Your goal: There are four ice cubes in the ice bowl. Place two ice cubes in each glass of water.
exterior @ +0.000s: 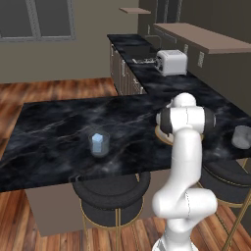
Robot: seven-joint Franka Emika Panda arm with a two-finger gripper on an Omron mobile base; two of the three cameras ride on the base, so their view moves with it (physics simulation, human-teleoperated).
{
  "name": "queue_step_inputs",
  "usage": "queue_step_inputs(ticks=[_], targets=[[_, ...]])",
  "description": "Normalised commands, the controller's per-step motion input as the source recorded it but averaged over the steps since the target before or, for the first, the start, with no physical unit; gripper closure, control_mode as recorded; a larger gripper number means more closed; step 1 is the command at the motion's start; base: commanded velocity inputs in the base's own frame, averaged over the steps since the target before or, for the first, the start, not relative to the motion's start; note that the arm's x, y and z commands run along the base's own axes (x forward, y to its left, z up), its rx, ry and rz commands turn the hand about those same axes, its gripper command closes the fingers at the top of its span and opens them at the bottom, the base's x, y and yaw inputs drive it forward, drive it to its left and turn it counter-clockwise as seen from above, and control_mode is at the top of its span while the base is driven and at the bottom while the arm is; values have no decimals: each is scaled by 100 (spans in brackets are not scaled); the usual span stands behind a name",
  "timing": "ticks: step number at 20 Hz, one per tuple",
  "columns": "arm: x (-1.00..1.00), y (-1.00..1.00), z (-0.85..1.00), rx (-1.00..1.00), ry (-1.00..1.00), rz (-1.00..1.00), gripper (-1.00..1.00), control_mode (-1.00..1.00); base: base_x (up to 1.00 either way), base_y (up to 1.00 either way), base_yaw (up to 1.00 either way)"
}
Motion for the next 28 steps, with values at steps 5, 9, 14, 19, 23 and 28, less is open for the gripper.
queue_step_inputs(ticks=[5,9,14,19,23,28], targets=[[-25,0,5,0,-6,-8,100,-100,0,0,0],[-11,0,60,3,-9,-7,100,-100,0,0,0],[-3,2,89,0,0,-4,100,-100,0,0,0],[-39,-38,49,0,0,-8,100,-100,0,0,0],[-46,-94,21,3,0,-20,100,-100,0,0,0],[-40,-94,8,2,0,-28,100,-100,0,0,0]])
